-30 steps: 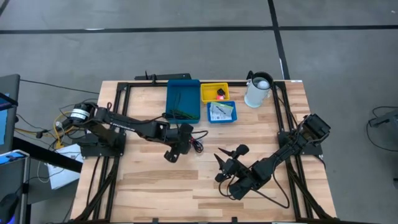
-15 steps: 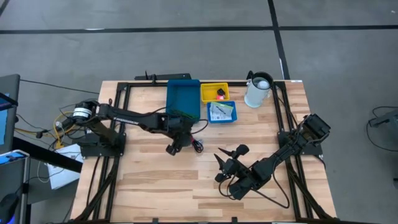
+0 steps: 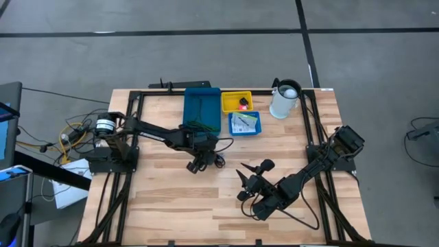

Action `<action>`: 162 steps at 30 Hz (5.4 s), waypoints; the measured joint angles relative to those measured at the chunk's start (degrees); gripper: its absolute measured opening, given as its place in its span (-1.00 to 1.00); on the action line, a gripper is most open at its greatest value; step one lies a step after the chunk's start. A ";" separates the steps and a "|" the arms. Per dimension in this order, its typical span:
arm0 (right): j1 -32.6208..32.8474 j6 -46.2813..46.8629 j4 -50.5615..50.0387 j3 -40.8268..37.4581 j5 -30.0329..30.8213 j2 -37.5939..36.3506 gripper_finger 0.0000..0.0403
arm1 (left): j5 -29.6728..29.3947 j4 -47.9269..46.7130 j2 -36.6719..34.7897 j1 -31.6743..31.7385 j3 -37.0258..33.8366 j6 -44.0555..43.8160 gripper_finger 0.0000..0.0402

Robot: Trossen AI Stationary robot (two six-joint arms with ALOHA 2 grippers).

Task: Pick and place items into bin
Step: Put the black charger cable into the dark blue bin

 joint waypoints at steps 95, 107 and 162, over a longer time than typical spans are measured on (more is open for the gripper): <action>-0.02 0.03 0.51 -0.07 0.01 0.00 -0.31 | 2.17 -1.56 2.62 1.48 2.14 -4.15 -0.58; -0.02 0.04 0.51 -0.07 0.02 0.00 -0.32 | -0.15 -4.64 2.64 -0.59 3.61 -4.01 -0.59; -0.02 16.63 0.16 -0.07 -13.42 0.00 -0.33 | 0.51 -43.55 2.97 33.46 36.57 -5.22 -0.40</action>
